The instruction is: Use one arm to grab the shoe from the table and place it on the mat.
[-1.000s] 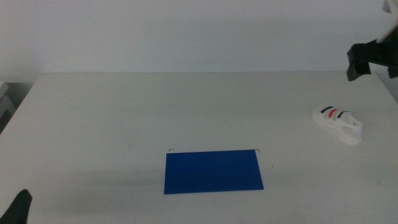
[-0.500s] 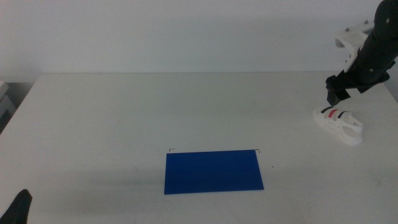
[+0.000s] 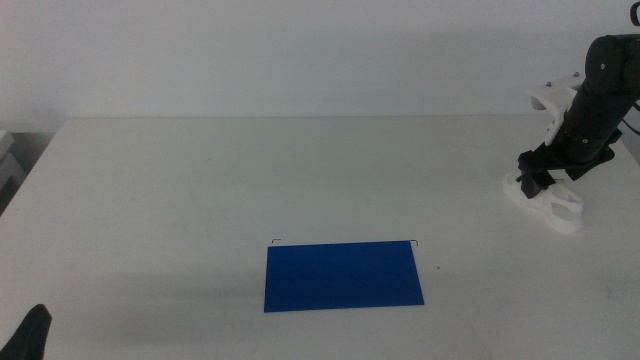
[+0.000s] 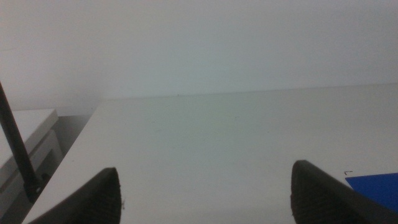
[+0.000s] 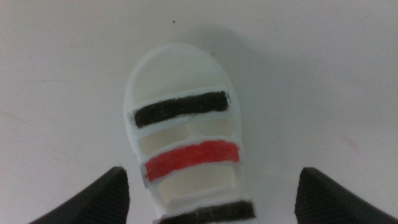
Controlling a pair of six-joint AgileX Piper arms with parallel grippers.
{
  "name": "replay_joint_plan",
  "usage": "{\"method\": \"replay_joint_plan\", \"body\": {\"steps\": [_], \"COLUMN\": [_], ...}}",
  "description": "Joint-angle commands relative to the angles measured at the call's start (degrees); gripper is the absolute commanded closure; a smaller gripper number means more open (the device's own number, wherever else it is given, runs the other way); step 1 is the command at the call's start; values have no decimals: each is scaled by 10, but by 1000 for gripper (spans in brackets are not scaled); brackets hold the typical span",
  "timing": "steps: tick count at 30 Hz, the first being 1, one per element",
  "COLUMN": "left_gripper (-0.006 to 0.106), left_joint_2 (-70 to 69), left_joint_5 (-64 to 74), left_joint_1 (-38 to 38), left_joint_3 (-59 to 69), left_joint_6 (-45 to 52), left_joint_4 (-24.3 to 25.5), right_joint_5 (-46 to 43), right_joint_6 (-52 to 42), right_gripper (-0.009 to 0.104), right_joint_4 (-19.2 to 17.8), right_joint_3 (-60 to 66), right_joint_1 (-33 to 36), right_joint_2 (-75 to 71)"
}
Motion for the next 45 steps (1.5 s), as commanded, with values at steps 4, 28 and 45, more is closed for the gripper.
{"method": "replay_joint_plan", "body": {"steps": [4,28,45], "left_gripper": [7,7,7], "left_joint_2": [-8,-8,-8], "left_joint_5": [-47,-47,-47], "left_joint_1": [-2,-2,-2], "left_joint_3": [4,4,4], "left_joint_6": [-3,-3,-3], "left_joint_4": [-5,-5,-5], "right_joint_5": [-7,124,167], "right_joint_6": [-6,18,26], "right_gripper": [23,99,99], "right_joint_4": [-3,-1,11], "right_joint_3": [-19,-104,-160], "right_joint_1": [-5,66,323], "right_joint_2": [-25,-41,-40]}}
